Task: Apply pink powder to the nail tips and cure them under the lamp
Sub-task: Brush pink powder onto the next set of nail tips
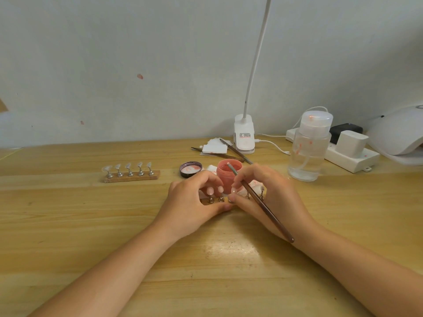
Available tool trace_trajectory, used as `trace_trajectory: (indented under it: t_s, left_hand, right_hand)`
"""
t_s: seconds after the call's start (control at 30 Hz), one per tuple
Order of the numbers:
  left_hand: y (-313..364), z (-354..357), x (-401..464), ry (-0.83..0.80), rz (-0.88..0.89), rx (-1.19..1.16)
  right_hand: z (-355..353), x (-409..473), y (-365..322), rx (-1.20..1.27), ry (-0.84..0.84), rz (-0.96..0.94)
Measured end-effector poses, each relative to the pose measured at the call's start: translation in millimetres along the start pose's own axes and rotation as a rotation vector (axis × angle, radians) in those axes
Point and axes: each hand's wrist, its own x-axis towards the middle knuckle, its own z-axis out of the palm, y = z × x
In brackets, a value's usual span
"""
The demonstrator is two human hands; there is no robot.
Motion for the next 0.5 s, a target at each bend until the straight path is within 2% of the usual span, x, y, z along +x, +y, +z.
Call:
trace_trajectory:
  t_s: [0.37,0.5]
  left_hand:
    - [3,-1,-1,0.006,0.009,-0.037]
    - [4,-1,-1,0.004,-0.005,-0.044]
  right_hand:
    - [-8,1,3,-0.119,0.054,-0.078]
    - [-19,1,9,-0.205,0.017,-0.152]
